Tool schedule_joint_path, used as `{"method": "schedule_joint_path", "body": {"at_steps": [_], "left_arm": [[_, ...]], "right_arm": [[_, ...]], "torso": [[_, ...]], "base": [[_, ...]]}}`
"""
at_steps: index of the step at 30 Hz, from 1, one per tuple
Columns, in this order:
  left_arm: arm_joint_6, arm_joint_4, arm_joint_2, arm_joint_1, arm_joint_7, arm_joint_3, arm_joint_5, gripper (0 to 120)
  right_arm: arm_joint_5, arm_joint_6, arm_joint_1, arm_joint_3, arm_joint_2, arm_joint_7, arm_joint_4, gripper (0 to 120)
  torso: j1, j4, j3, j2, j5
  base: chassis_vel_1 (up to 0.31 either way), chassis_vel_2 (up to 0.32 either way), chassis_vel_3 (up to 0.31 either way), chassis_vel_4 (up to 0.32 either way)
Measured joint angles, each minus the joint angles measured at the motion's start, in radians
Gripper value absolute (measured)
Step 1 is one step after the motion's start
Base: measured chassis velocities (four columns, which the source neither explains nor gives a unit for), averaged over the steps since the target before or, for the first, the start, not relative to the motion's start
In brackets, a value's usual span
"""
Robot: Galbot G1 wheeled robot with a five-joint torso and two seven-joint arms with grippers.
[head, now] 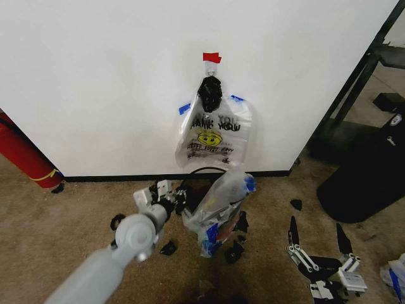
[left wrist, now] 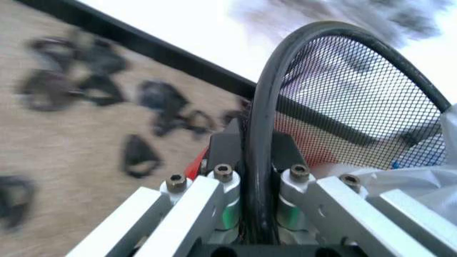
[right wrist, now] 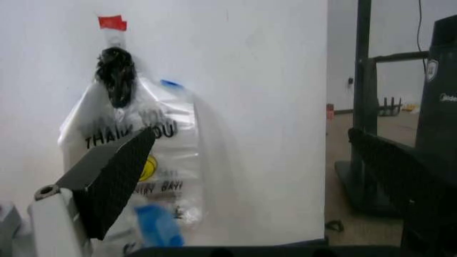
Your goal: Pick up the garbage bag from the wall and place it over the trash bin.
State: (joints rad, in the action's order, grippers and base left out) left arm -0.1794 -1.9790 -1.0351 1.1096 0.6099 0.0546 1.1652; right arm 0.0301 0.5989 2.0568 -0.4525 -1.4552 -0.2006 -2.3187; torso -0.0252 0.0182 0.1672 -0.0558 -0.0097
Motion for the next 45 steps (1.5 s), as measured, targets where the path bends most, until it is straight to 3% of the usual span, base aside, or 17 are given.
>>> {"method": "schedule_joint_path", "body": {"at_steps": [3, 8, 24, 34, 39, 41, 45], "left_arm": [[0.046, 0.001, -0.043, 0.05, 0.09, 0.006, -0.1, 3], [0.065, 0.014, -0.1, 0.078, 0.179, 0.004, -0.156, 3], [0.07, 0.004, -0.145, 0.12, 0.161, 0.011, -0.166, 4], [0.039, -0.059, -0.094, 0.134, 0.142, 0.05, -0.201, 42], [0.052, -0.162, -0.056, 0.193, 0.133, 0.078, -0.351, 64], [0.06, -0.206, -0.052, 0.218, 0.123, 0.094, -0.393, 67], [0.082, -0.316, -0.006, 0.283, 0.032, 0.108, -0.543, 84]], "right_arm": [[-0.011, -0.04, -0.035, 0.01, 0.014, -0.015, -0.01, 100], [-0.018, -0.067, -0.058, 0.016, 0.026, -0.027, -0.012, 100], [-0.022, -0.07, -0.063, 0.016, 0.034, -0.038, 0.003, 100], [-0.021, -0.075, -0.079, 0.029, 0.034, -0.044, 0.018, 100], [-0.017, -0.122, -0.089, 0.021, 0.042, -0.082, 0.016, 100], [-0.014, -0.144, -0.093, 0.014, 0.042, -0.102, 0.016, 100], [0.014, -0.209, -0.113, -0.011, 0.05, -0.153, 0.029, 100]], "torso": [[0.0, -0.0004, 0.0, 0.0, 0.0001], [0.0, 0.0, 0.0, 0.0, 0.0], [0.0, 0.0, 0.0, 0.0, -0.0001], [0.0, 0.0, 0.0, 0.0, -0.0001], [0.0, -0.0001, 0.0, 0.0, -0.0002], [0.0, 0.0, 0.0, 0.0, -0.0002], [0.0, -0.0004, 0.0, 0.0, -0.0001]], "base": [[0.0, 0.0, 0.0, 0.0], [0.0, 0.0, 0.0, 0.0], [0.0, 0.0, 0.0, 0.0], [0.0, 0.0, 0.0, 0.0], [0.0, 0.0, 0.0, 0.0], [0.0, 0.0, 0.0, 0.0], [0.0, 0.0, 0.0, 0.0]]}}
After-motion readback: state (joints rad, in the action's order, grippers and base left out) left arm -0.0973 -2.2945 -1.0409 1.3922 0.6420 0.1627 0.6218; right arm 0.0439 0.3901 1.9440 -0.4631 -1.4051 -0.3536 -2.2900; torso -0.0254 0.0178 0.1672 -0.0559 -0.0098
